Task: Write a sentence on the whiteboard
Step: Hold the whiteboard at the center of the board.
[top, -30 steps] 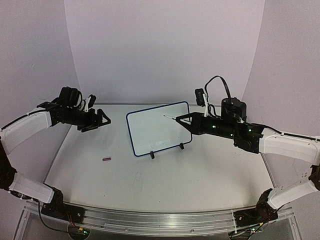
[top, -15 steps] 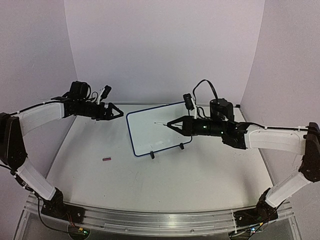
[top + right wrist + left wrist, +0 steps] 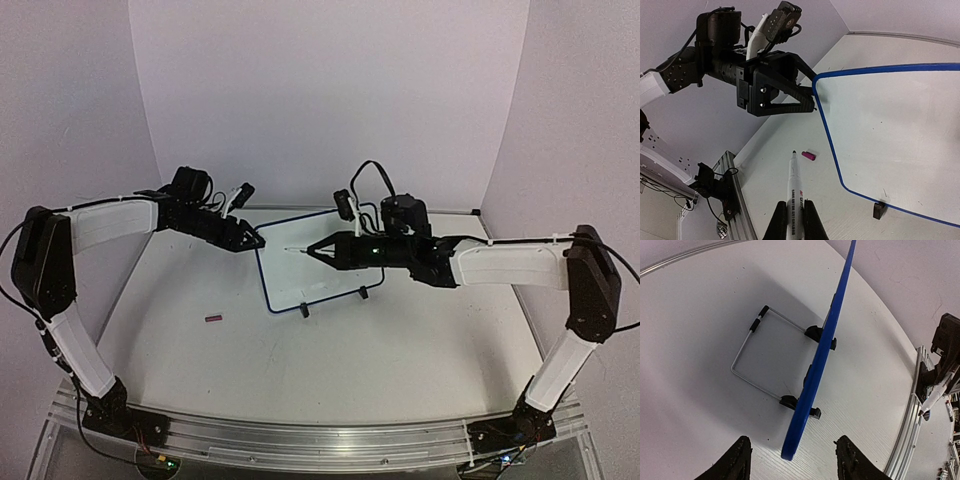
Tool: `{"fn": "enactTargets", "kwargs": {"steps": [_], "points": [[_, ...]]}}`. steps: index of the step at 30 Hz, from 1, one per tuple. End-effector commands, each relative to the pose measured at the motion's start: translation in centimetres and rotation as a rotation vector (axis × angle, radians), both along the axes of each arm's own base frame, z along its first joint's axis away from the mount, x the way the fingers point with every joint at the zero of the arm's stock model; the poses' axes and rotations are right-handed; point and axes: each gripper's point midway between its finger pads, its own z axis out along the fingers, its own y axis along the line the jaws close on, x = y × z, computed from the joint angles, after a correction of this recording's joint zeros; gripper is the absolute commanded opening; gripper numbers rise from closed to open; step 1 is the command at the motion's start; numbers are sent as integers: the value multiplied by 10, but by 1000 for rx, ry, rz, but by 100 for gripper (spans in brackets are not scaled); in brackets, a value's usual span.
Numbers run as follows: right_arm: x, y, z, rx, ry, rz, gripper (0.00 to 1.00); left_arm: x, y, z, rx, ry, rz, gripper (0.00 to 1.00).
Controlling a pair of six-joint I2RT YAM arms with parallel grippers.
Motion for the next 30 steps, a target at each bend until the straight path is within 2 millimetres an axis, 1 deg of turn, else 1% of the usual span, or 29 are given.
{"fn": "enactTargets", "kwargs": {"steps": [1, 6, 8, 13, 15, 16, 18, 19, 22, 30], "points": [[10, 12, 25, 59, -72, -14, 0, 4, -3, 17, -10, -83, -20, 53], [16, 18, 20, 55, -70, -16, 0, -1, -5, 10, -16, -69, -37, 42], [17, 20, 17, 51, -69, -16, 0, 0, -4, 10, -9, -72, -35, 41], [24, 26, 21, 57, -91, -21, 0, -2, -1, 8, 10, -80, -31, 35], [25, 32, 23, 56, -109, -21, 0, -3, -2, 10, 0, -79, -43, 33], [26, 33, 23, 53, -113, -24, 0, -4, -3, 10, -3, -76, -46, 33], [28, 39, 21, 34, -127, -37, 0, -7, -3, 12, -6, -78, -58, 27], [28, 40, 20, 30, -128, -44, 0, -7, -3, 12, -5, -79, -58, 26], [36, 43, 14, 15, -127, -75, 0, -8, -1, 15, 7, -98, -57, 21], [43, 49, 9, 4, -128, -98, 0, -9, 0, 10, 23, -87, -67, 15]]}}
